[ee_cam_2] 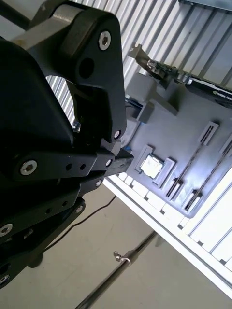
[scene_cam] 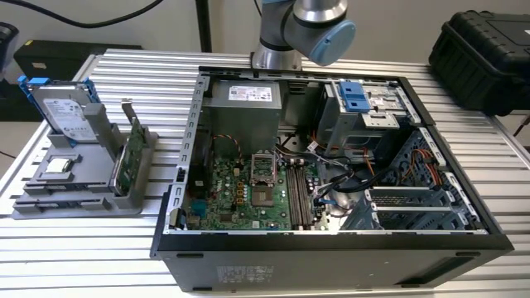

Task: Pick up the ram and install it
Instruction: 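Reach for the ram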

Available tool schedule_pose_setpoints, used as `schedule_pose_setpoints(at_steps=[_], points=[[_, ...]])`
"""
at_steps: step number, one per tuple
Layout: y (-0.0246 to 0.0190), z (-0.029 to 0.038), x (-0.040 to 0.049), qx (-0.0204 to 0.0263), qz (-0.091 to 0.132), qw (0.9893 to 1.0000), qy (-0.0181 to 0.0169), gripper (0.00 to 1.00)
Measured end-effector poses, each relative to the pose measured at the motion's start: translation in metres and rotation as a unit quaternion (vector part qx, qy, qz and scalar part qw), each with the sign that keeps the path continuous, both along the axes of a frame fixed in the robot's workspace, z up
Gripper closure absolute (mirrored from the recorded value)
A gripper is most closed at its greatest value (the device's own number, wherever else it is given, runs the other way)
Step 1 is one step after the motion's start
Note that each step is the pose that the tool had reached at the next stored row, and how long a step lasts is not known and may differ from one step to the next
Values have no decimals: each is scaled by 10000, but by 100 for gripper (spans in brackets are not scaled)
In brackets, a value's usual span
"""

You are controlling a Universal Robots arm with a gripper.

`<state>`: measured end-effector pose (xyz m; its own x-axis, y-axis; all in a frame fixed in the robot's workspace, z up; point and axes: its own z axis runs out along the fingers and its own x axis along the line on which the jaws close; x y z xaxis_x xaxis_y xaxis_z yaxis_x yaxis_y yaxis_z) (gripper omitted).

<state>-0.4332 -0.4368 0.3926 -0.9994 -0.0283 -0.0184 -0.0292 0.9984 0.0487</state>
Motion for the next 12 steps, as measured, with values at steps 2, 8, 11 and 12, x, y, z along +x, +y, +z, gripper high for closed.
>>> schedule_pose_setpoints(at_steps=[2, 8, 11, 12], points=[[-7, 0, 4, 0, 1, 10000, 2, 100], [-48, 0, 8, 0, 20, 10000, 4, 100], [-71, 0, 11, 0, 37, 10000, 4, 100], [-79, 0, 12, 0, 43, 10000, 4, 100]])
